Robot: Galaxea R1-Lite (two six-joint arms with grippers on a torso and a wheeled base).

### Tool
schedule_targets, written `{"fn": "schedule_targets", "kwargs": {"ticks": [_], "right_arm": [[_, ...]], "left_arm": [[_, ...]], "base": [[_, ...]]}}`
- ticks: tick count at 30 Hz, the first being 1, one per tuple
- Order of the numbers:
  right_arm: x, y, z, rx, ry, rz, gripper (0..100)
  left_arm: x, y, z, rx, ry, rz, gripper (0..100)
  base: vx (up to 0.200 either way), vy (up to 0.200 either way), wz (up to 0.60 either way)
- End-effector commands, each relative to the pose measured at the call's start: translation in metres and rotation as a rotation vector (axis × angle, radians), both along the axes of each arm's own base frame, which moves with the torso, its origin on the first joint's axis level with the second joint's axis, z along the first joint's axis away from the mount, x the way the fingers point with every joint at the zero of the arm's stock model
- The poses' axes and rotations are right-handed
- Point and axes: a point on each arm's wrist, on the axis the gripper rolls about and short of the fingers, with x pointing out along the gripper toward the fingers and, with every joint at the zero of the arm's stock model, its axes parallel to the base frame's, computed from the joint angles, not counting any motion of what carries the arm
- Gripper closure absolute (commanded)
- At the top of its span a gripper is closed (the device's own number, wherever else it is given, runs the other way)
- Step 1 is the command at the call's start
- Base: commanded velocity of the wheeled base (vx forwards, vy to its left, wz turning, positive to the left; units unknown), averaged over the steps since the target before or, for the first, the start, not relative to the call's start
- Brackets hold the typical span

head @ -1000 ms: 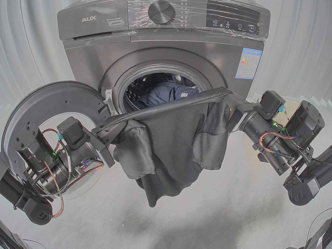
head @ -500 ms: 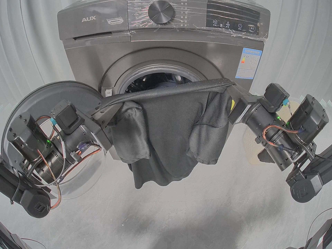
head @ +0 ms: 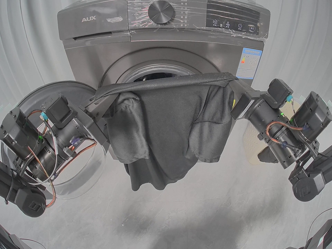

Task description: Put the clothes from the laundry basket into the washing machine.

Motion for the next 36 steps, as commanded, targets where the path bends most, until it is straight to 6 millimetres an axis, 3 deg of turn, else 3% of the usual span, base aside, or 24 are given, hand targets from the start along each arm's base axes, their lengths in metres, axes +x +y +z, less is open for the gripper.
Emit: {"fn": "schedule_targets", "kwargs": {"ticks": [1, 9, 17, 18, 22, 27, 36], "right_arm": [[-0.002, -0.001, 0.003, 0.005, -0.006, 0.0, 100], [-0.002, -0.001, 0.002, 0.004, -0.005, 0.0, 100], [0.0, -0.006, -0.013, -0.033, 0.046, -0.013, 100], [0.001, -0.006, -0.022, -0.053, 0.075, -0.015, 100], [0.001, -0.001, -0.05, -0.094, 0.166, 0.013, 100], [0.002, 0.005, -0.089, -0.177, 0.278, 0.039, 100], [-0.008, 0.029, -0.107, -0.217, 0.325, 0.118, 100]], "left_arm": [[-0.001, 0.001, 0.001, -0.001, -0.004, 0.001, 100], [-0.001, 0.0, -0.002, 0.003, 0.006, -0.004, 100], [0.005, -0.014, -0.029, 0.045, 0.112, -0.039, 100], [0.012, -0.027, -0.041, 0.062, 0.147, -0.061, 100], [0.036, -0.05, -0.05, 0.064, 0.152, -0.073, 100], [0.043, -0.066, -0.059, 0.055, 0.17, -0.061, 100], [0.057, -0.073, -0.05, 0.019, 0.127, -0.035, 100]], "base": [[0.0, 0.0, 0.0], [0.0, 0.0, 0.0], [0.0, 0.0, 0.0], [0.0, 0.0, 0.0], [0.0, 0.0, 0.0], [0.0, 0.0, 0.0], [0.0, 0.0, 0.0]]}}
